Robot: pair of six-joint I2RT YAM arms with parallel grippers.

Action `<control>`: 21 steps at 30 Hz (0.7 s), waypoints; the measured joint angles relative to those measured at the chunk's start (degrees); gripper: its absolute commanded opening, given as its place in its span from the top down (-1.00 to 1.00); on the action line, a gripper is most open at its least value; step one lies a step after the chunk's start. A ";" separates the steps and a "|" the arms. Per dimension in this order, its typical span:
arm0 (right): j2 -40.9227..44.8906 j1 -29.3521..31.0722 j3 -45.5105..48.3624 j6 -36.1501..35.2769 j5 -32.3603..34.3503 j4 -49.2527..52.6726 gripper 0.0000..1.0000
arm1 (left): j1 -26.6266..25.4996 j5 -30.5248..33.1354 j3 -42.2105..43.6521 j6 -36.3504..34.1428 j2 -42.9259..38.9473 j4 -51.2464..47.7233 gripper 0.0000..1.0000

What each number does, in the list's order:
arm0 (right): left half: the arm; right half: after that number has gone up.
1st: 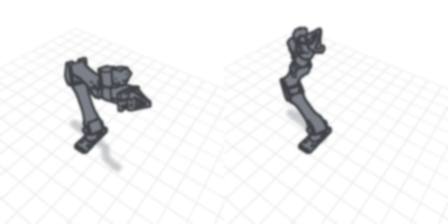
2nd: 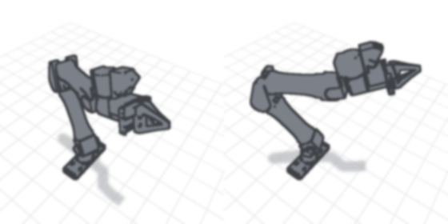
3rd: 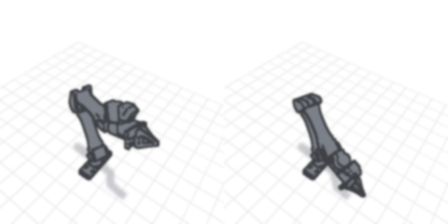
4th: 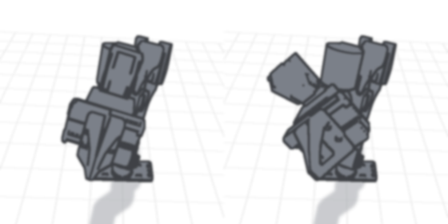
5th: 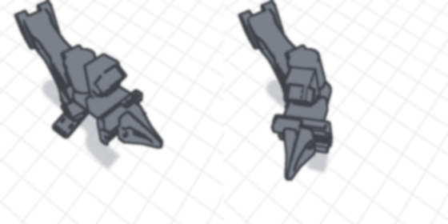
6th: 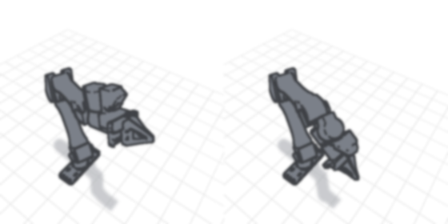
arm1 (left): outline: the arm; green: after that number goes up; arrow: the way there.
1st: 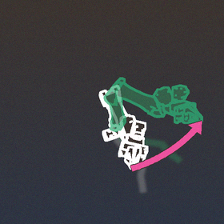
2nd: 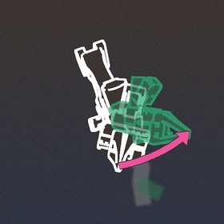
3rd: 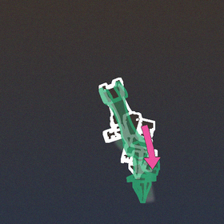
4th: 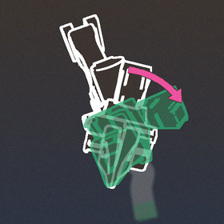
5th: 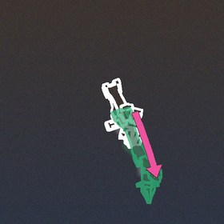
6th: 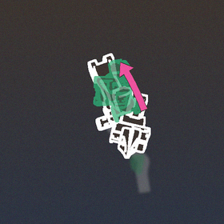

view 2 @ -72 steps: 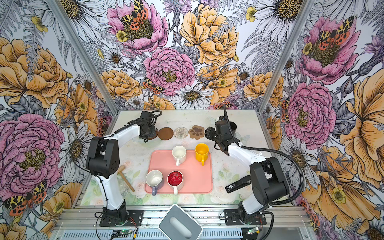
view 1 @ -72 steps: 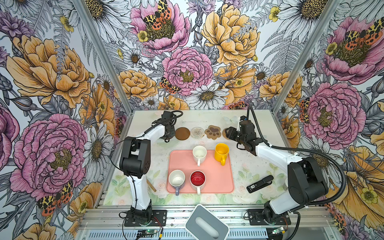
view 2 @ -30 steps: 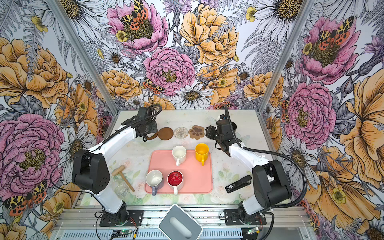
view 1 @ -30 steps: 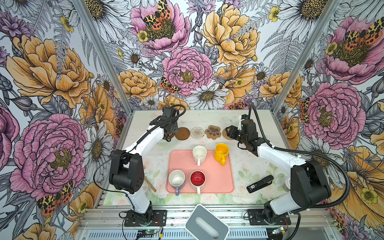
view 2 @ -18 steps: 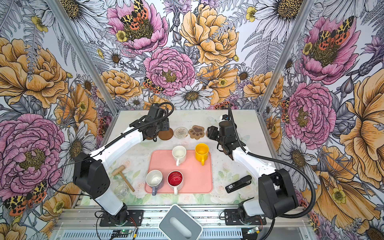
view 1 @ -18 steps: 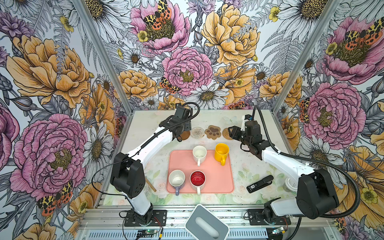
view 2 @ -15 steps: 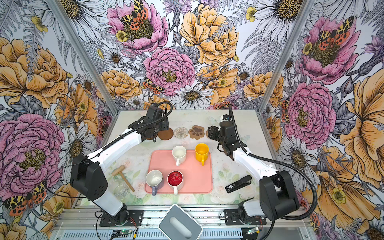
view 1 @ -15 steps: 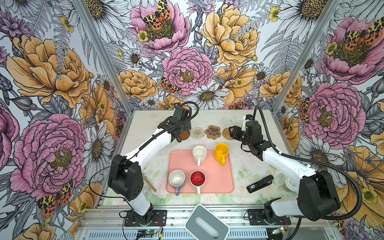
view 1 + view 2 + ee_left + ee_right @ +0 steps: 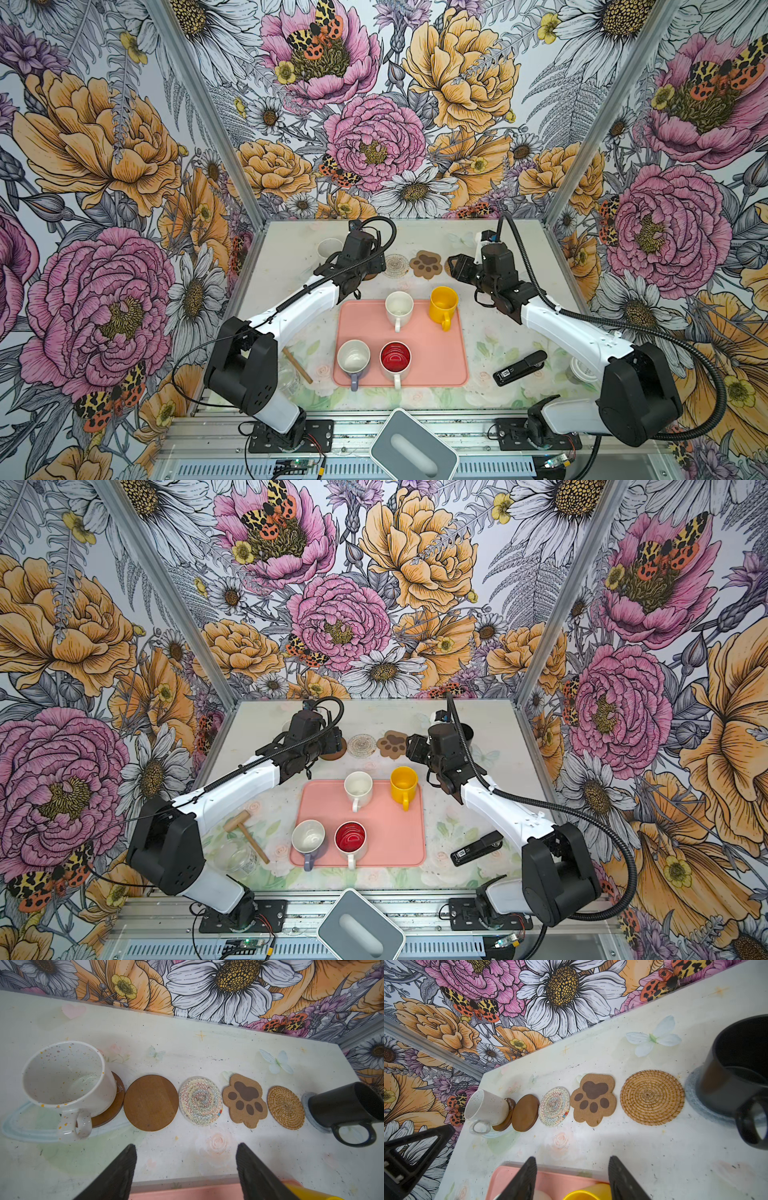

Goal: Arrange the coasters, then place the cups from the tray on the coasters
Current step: 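Raise the left gripper off the speckled mug while the right gripper moves toward the tray, then move the right gripper over the yellow mug on the tray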

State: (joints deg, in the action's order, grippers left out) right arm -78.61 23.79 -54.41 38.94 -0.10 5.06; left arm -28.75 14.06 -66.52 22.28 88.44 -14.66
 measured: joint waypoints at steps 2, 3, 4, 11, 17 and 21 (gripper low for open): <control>0.39 0.70 -0.94 -0.44 0.76 1.22 -0.16 | 0.00 -0.79 1.27 -0.02 -1.11 2.03 -0.69; 0.85 1.05 -1.25 -0.70 1.20 1.90 -0.15 | 0.02 -1.38 1.86 0.00 -1.53 3.21 -0.70; 1.44 1.38 -1.40 -0.96 1.79 2.64 -0.16 | 0.13 -1.99 2.47 0.04 -1.86 4.42 -0.70; 7.85 4.17 -1.46 -3.56 6.19 10.73 -0.19 | 0.92 -6.10 5.35 0.11 -2.10 10.12 -0.73; 15.15 7.32 -0.24 -5.27 10.21 14.53 -0.20 | 1.92 -9.57 5.49 0.28 -2.05 13.22 -0.74; 19.89 9.49 2.32 -5.62 13.09 15.74 -0.20 | 2.51 -11.08 5.60 0.28 -2.05 14.29 -0.75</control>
State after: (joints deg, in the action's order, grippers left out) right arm -58.72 33.28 -52.10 33.32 12.99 20.80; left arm -26.24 2.98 -60.93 22.57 86.39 -0.36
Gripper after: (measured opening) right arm 0.600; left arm 0.872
